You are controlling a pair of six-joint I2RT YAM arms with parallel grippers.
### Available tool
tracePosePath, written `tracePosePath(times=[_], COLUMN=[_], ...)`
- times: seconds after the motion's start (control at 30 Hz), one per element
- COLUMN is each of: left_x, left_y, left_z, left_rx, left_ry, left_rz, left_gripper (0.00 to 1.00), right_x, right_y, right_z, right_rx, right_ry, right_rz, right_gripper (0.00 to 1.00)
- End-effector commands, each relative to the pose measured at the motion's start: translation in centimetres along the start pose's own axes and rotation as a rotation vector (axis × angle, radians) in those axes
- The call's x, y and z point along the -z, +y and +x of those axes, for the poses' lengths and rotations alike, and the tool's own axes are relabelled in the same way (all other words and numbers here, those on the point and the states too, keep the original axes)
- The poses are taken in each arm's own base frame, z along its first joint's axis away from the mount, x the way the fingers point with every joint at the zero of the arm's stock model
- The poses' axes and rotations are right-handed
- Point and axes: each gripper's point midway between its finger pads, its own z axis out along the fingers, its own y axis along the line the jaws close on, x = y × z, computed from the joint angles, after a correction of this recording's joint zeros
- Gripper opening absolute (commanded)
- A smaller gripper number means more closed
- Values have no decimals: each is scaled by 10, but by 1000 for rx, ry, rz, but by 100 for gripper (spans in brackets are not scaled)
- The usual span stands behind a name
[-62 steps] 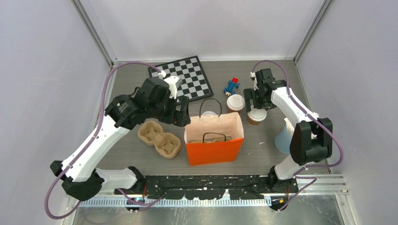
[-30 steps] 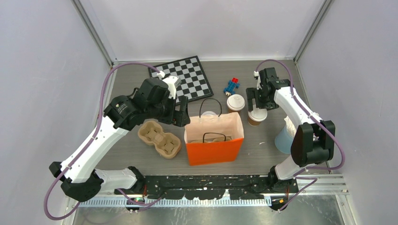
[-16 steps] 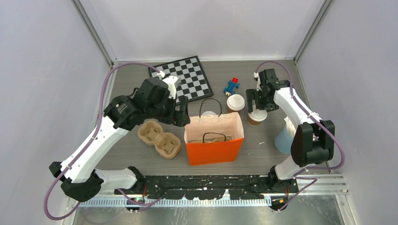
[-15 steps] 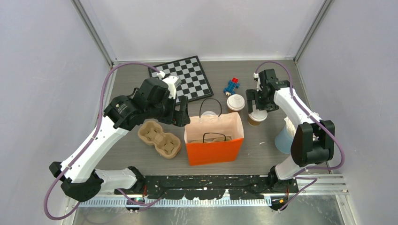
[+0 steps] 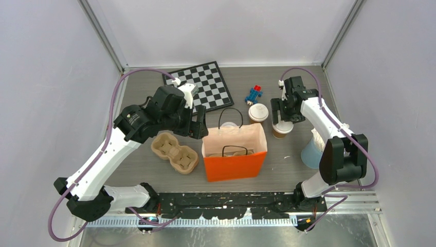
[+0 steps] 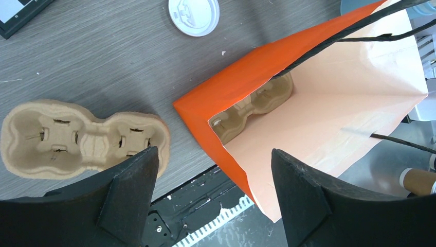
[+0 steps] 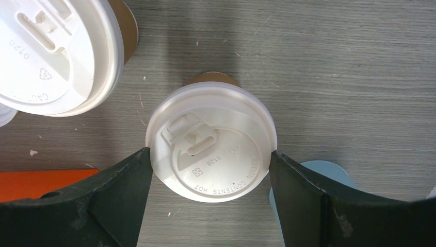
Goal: Pack the takeout coffee
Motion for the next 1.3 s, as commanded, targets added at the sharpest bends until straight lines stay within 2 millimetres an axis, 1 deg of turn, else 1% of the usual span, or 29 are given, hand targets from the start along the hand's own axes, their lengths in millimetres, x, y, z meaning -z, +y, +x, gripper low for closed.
tracePosePath(times=[0.0,0.13,0.23,0.3,0.4,0.5,0.57,0.6,0.7,0.77,0.8,0.9,1.0,1.13,1.27], left_x=[3,4,4,4,3,5,4,4,1,-3,-5,-8,-11,-14,-18], left_y=[-2,-2,-1,-1,1,1,0,0,-6,-9,-10,-13,-14,-18,-18], left_z=[-10,-10,-8,-6,-2,-2,-3,-4,-5,-4,-3,0,2,7,8], left_rx=[-3,-2,3,11,23,24,31,41,58,70,77,88,97,110,109], left_ry=[-56,-56,-54,-47,-34,-39,-41,-40,-35,-24,-16,4,18,40,40], left_rz=[13,13,11,9,2,4,6,5,26,41,46,56,62,83,85], left_gripper=[81,81,81,79,78,75,75,74,72,72,71,69,68,67,65], right_x=[16,17,26,36,57,86,108,125,163,186,197,226,254,285,309], right_y=[0,1,0,-2,-3,-3,-1,0,6,9,15,25,40,66,80], right_z=[-10,-9,-13,-16,-24,-31,-34,-38,-38,-34,-31,-22,-14,-1,7], right_rx=[-22,-30,-47,-61,-82,-98,-105,-110,-124,-127,-123,-132,-128,-97,-98], right_ry=[-62,-53,-62,-69,-93,-130,-161,-199,-268,-309,-322,-362,-401,-427,-454], right_rz=[-7,-10,-1,13,14,7,-9,-24,-69,-82,-121,-171,-236,-334,-405], right_gripper=[82,80,79,79,79,79,78,78,77,77,76,76,75,74,74])
